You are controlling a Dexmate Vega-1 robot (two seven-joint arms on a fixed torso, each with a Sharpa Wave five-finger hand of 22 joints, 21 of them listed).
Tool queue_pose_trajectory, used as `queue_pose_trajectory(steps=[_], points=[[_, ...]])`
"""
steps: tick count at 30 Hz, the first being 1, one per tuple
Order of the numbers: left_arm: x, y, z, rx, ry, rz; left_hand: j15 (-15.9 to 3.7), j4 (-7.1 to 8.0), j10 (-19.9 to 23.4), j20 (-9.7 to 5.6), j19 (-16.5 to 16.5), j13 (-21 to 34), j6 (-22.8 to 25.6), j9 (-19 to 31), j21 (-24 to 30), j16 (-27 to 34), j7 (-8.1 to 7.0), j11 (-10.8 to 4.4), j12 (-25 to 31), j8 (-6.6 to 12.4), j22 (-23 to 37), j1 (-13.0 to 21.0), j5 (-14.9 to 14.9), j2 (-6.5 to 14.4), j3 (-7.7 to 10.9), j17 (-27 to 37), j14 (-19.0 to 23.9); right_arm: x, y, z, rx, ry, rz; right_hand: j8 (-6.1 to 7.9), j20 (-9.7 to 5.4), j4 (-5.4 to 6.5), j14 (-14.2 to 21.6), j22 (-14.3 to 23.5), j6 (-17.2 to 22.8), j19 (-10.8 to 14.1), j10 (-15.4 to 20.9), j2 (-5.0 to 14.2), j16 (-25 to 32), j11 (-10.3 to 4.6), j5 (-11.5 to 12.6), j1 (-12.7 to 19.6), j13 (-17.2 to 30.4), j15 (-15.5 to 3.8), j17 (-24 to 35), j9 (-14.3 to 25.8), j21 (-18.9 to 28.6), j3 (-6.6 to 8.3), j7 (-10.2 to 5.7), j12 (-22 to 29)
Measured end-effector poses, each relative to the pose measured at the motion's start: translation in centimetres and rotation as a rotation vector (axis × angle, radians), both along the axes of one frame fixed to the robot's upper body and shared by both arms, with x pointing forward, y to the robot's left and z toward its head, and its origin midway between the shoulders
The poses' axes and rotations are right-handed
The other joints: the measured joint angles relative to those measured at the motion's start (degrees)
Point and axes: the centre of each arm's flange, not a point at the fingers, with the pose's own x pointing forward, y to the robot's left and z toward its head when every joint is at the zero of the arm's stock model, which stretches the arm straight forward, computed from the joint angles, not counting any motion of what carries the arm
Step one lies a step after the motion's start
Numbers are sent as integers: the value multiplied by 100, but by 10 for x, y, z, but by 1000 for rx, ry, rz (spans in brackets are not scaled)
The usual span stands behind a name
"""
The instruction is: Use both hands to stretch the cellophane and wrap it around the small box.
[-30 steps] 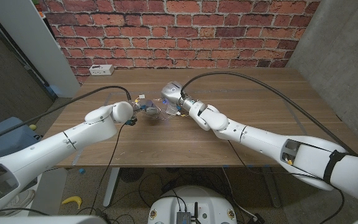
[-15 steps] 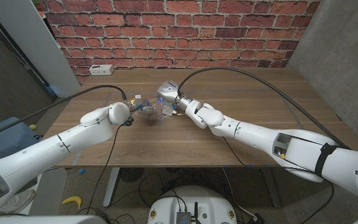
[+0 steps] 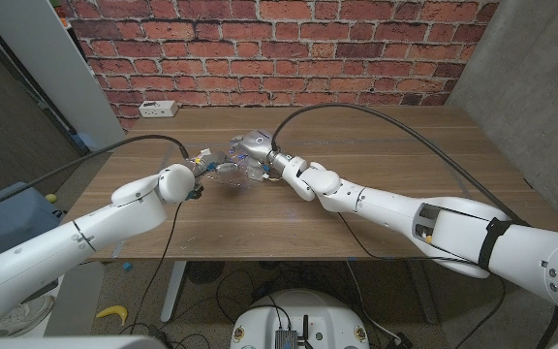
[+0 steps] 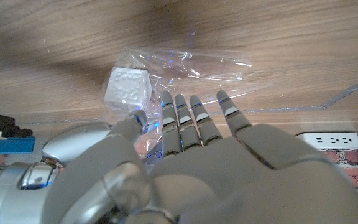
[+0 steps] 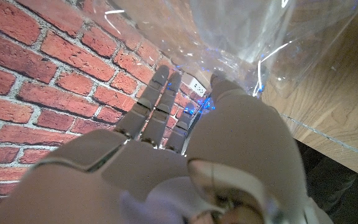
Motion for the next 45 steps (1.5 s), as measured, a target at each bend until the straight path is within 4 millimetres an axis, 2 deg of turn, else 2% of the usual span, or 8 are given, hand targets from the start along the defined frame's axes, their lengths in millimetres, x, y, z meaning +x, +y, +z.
queue_pose_trajectory(steps=[9, 17, 20, 22, 26, 31, 37, 45], points=[[-9, 2, -4, -37, -44, -39, -21, 77, 88, 64, 252, 0, 13, -15, 59, 32, -11, 18, 32, 0, 5, -172, 0, 3, -77, -5, 198, 6, 10, 0, 59, 58, -28, 0, 317, 317, -640, 0, -2126, -220, -1167, -131, -341, 197, 181, -880, -27, 51, 118, 15, -205, -356, 284, 0], [-22, 2, -3, -82, -163, -90, -92, 79, 1208, -224, 1644, 74, 712, -26, 768, 479, 31, 129, 363, 93, 191, -652, 0, 21, -79, 62, 2164, 12, 12, 5, 136, 116, -50, 0, 567, 580, -1179, 0, -3199, -457, -2092, -424, -466, 578, 181, -1653, -48, 77, 176, 17, -456, -808, 635, 0], [-30, -7, 10, -101, -267, -143, -177, 79, 1751, -373, 2126, 208, 926, -17, 1159, 834, 126, 136, 557, 136, 365, -754, 0, 81, -79, 187, 3128, 11, 16, 4, 144, 122, -49, 27, 620, 667, -1344, 0, -3314, -591, -2212, -523, -505, 700, 181, -1853, -53, 80, 176, 16, -557, -941, 720, 0], [-31, 3, -4, -136, -282, -129, -223, 79, 1996, -440, 2349, 294, 1007, 2, 1364, 1038, 147, 118, 664, 149, 460, -792, 0, 119, -79, 280, 3582, 15, 13, 5, 192, 156, -69, 46, 618, 699, -1451, 1, -3345, -674, -2262, -560, -518, 758, 181, -1952, -53, 87, 172, 16, -598, -1012, 752, 0], [-37, 8, -8, -196, -393, -148, -252, 54, 2329, -525, 2552, 439, 1229, 1, 1632, 1314, 225, 73, 839, 209, 607, -822, 0, 149, -54, 455, 4103, 17, 14, 3, 220, 185, -79, 48, 645, 745, -1657, 1, -3385, -815, -2282, -716, -550, 816, 222, -2110, -53, 90, 159, 16, -701, -1100, 791, 0], [-44, 13, -10, -264, -513, -156, -260, -3, 2369, -542, 2565, 590, 1363, 38, 1783, 1261, 258, 72, 926, 222, 727, -822, 0, 149, -44, 557, 3951, 22, 13, 0, 237, 203, -105, 69, 660, 727, -1736, 1, -3416, -832, -2320, -695, -588, 854, 222, -2131, -53, 90, 132, 16, -702, -1128, 823, 14], [-46, 18, -15, -306, -542, -134, -90, -146, 1739, -273, 1497, 841, 1372, 92, 1626, 552, 225, 33, 716, 222, 746, -925, 1, 45, 30, 361, 2590, 24, 12, -2, 238, 205, -119, 112, 638, 727, -1750, 1, -3359, -854, -2241, -695, -587, 776, 245, -2131, -53, 97, 106, 16, -745, -1128, 771, 41], [-45, 24, -13, -319, -556, -91, -114, -368, 1672, 41, 1040, 890, 1423, 92, 1440, 350, 174, 18, 652, 222, 582, -934, 23, -221, 3, 178, 2347, 24, 11, -3, 226, 184, -132, 134, 610, 689, -1918, 1, -3330, -907, -2186, -694, -587, 720, 288, -2130, -52, 97, 60, 16, -824, -1166, 801, 68]])
